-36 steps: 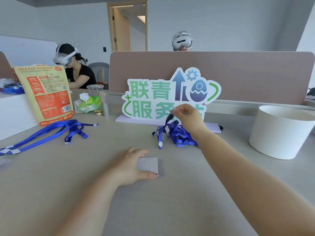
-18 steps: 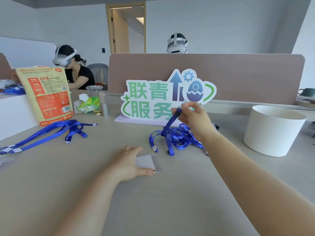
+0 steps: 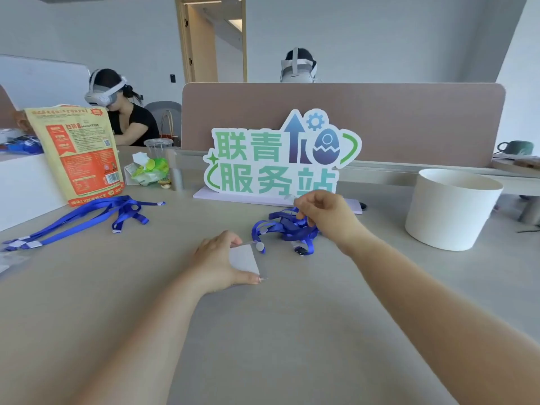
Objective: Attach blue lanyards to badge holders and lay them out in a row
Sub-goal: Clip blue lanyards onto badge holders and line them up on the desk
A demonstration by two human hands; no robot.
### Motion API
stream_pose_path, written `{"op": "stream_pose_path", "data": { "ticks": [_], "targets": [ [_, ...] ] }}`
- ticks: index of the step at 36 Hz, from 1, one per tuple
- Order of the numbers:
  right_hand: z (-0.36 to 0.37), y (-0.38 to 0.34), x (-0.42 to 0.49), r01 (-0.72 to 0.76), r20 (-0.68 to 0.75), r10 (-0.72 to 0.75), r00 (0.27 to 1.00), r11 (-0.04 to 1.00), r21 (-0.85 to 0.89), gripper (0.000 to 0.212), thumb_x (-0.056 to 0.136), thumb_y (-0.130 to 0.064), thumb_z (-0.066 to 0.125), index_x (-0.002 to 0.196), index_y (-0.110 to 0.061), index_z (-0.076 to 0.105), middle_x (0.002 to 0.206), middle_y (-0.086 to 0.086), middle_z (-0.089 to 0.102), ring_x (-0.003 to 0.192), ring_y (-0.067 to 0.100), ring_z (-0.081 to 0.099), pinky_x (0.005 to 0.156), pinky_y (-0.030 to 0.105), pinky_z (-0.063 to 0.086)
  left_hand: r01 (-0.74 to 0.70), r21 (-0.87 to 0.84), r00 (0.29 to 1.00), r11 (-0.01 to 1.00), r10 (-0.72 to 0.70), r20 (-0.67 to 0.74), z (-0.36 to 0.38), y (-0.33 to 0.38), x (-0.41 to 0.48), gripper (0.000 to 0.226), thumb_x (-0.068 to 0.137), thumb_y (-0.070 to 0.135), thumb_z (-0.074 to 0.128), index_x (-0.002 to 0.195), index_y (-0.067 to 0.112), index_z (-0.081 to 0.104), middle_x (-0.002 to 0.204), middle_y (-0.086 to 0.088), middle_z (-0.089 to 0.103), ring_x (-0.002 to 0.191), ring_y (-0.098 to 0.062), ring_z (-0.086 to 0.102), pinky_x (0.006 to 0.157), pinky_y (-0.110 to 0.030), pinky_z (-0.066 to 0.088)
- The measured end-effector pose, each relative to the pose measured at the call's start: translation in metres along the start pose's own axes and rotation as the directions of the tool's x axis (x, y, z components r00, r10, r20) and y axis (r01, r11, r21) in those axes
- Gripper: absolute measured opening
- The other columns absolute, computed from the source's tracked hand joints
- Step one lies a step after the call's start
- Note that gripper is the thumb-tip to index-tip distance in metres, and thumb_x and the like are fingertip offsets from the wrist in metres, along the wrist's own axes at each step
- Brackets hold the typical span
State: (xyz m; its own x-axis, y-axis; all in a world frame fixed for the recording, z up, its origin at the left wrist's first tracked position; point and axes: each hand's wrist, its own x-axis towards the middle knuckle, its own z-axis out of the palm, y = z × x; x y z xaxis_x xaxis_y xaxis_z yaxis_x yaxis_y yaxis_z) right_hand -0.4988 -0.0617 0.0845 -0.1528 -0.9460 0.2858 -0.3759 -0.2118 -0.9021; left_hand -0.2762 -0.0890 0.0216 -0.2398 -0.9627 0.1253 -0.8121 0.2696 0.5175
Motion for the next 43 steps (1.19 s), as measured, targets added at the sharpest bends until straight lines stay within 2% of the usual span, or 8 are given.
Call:
{"op": "stream_pose_path", "data": {
  "ticks": [2, 5, 7, 13, 21, 28, 34, 43],
  "targets": [
    [-0.015, -0.021, -0.004, 0.073, -0.007, -0.073, 0.997, 0.997, -0.007, 0.014, 0.093, -0.024, 0.056, 0.091, -0.012, 0.063, 0.071, -0.007, 0.064, 0.052, 0.005, 0.048, 0.055, 0.016, 0.041, -0.011, -0.002, 1.0, 1.0, 0.011, 0.017, 0.0, 0.003, -0.003, 0.079, 0.048, 0.059, 0.084, 0.113, 0.035, 0.044, 0.114, 0.01, 0.047, 0.113, -0.014, 0.044, 0.093, -0.033, 0.042],
    [-0.044, -0.062, -0.003, 0.235, -0.229, -0.202, 0.952, 0.963, 0.129, 0.013, 0.094, -0.021, 0.054, 0.083, -0.015, 0.059, 0.072, -0.002, 0.064, 0.055, 0.006, 0.052, 0.064, 0.018, 0.046, -0.034, 0.018, 0.999, 0.999, 0.034, -0.003, 0.001, 0.014, -0.008, 0.08, 0.05, 0.058, 0.083, 0.116, 0.035, 0.045, 0.113, 0.013, 0.045, 0.114, -0.013, 0.044, 0.091, -0.03, 0.04],
    [-0.057, -0.075, -0.006, 0.284, -0.266, -0.24, 0.934, 0.949, 0.139, 0.01, 0.094, -0.018, 0.054, 0.09, -0.01, 0.058, 0.072, 0.001, 0.064, 0.055, 0.007, 0.055, 0.064, 0.016, 0.048, -0.074, 0.046, 0.997, 0.996, 0.075, -0.021, 0.003, 0.025, -0.012, 0.081, 0.054, 0.056, 0.083, 0.122, 0.034, 0.045, 0.119, 0.015, 0.045, 0.119, -0.013, 0.042, 0.096, -0.028, 0.035],
    [-0.053, 0.003, -0.047, 0.035, 0.023, -0.031, 0.999, 0.965, -0.258, 0.016, 0.089, -0.011, 0.059, 0.073, -0.014, 0.062, 0.071, -0.003, 0.062, 0.053, 0.001, 0.05, 0.065, 0.026, 0.044, -0.196, 0.033, 0.98, 0.98, 0.195, 0.04, 0.017, 0.056, -0.026, 0.081, 0.056, 0.055, 0.083, 0.125, 0.036, 0.044, 0.128, 0.019, 0.046, 0.122, -0.01, 0.038, 0.102, -0.029, 0.03],
    [-0.068, 0.051, -0.102, -0.175, -0.056, 0.167, 0.984, 0.966, -0.193, 0.022, 0.082, -0.028, 0.07, 0.07, -0.012, 0.062, 0.053, -0.007, 0.047, 0.041, 0.005, 0.035, 0.042, 0.013, 0.03, -0.317, -0.131, 0.938, 0.939, 0.331, 0.107, 0.046, 0.1, -0.044, 0.084, 0.053, 0.056, 0.084, 0.125, 0.038, 0.044, 0.126, 0.022, 0.045, 0.125, -0.005, 0.034, 0.107, -0.031, 0.029],
    [-0.077, 0.064, -0.11, -0.18, -0.127, 0.161, 0.979, 0.972, -0.151, 0.019, 0.082, -0.026, 0.07, 0.077, -0.009, 0.067, 0.065, -0.003, 0.055, 0.051, 0.007, 0.042, 0.045, 0.011, 0.035, -0.43, -0.063, 0.899, 0.9, 0.434, 0.061, 0.055, 0.095, -0.047, 0.1, 0.036, 0.078, 0.063, 0.127, 0.043, 0.042, 0.122, 0.025, 0.039, 0.12, -0.002, 0.028, 0.098, -0.021, 0.02],
    [-0.072, 0.067, -0.109, -0.139, -0.032, 0.135, 0.99, 0.972, -0.191, 0.015, 0.083, -0.025, 0.069, 0.079, -0.01, 0.069, 0.066, -0.002, 0.058, 0.055, 0.007, 0.047, 0.051, 0.013, 0.039, -0.467, -0.099, 0.884, 0.879, 0.465, -0.042, 0.055, 0.09, -0.048, 0.094, 0.04, 0.079, 0.06, 0.124, 0.041, 0.047, 0.123, 0.024, 0.046, 0.118, -0.002, 0.038, 0.098, -0.019, 0.021],
    [-0.074, 0.066, -0.112, -0.124, 0.061, 0.137, 0.989, 0.975, -0.186, 0.015, 0.085, -0.026, 0.067, 0.082, -0.011, 0.071, 0.07, -0.005, 0.06, 0.058, 0.004, 0.049, 0.055, 0.013, 0.041, -0.501, -0.058, 0.865, 0.863, 0.5, -0.032, 0.055, 0.089, -0.047, 0.091, 0.044, 0.08, 0.06, 0.126, 0.042, 0.045, 0.124, 0.023, 0.045, 0.122, -0.004, 0.037, 0.1, -0.019, 0.019]
  ]
}}
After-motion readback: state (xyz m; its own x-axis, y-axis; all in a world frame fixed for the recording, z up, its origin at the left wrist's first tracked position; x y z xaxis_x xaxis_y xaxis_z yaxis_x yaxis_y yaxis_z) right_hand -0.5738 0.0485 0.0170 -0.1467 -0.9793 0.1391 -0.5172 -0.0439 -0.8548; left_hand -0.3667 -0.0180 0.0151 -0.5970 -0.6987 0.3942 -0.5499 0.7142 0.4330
